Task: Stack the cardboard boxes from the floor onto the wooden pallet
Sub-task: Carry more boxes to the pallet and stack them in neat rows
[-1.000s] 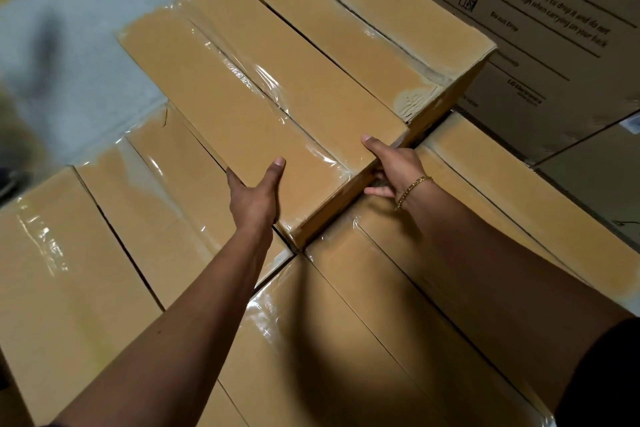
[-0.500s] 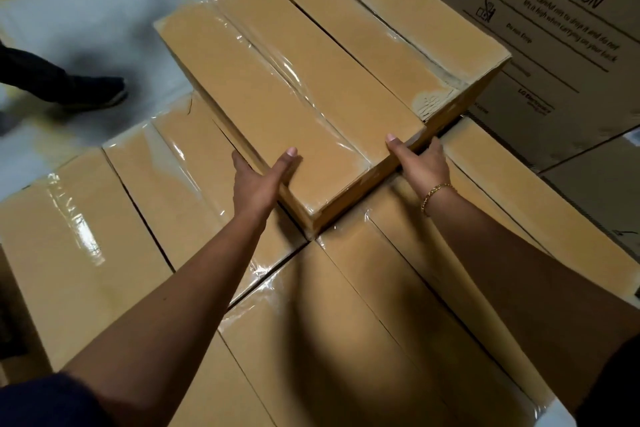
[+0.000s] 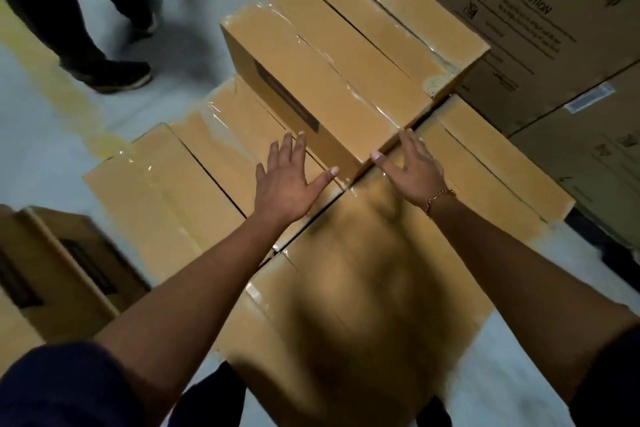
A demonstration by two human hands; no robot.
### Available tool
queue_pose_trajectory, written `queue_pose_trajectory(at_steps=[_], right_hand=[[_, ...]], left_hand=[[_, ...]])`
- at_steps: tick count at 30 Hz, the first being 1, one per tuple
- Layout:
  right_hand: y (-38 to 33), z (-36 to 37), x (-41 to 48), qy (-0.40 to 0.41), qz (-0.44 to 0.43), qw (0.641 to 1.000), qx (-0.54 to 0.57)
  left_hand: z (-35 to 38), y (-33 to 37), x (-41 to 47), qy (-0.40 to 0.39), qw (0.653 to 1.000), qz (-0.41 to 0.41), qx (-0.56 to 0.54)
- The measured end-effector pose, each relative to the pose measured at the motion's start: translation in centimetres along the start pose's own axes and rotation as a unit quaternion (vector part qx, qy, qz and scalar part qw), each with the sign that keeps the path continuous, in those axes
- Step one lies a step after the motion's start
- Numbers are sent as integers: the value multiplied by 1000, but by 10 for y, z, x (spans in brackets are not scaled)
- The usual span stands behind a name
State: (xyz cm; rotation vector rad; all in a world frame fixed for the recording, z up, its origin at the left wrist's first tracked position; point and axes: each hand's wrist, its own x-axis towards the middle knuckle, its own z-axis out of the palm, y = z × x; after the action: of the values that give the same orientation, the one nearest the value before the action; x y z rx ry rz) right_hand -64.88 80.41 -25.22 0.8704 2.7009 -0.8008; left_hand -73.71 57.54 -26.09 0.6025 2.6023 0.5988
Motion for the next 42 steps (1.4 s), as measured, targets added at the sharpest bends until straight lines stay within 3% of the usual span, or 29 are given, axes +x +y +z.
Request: queue_pose_trajectory(at_steps=[9, 18, 23, 33, 42], right_hand=[[-36, -47, -151, -62, -74, 995, -37], [-97, -62, -271, -104, -167, 980, -18], [-163, -17, -326, -149, -196, 969, 2], [-316, 134, -416, -265, -182, 946, 35], [-402, 214, -423, -312, -196, 930, 16]], left_hand=[[-60, 21, -163, 31, 997, -62, 32], [-92, 7, -342, 91, 983, -155, -25], [-124, -59, -423, 112, 972, -199, -46], [-172, -270, -568, 103, 934, -316, -130], [-193, -369, -588, 128, 876, -391, -252]])
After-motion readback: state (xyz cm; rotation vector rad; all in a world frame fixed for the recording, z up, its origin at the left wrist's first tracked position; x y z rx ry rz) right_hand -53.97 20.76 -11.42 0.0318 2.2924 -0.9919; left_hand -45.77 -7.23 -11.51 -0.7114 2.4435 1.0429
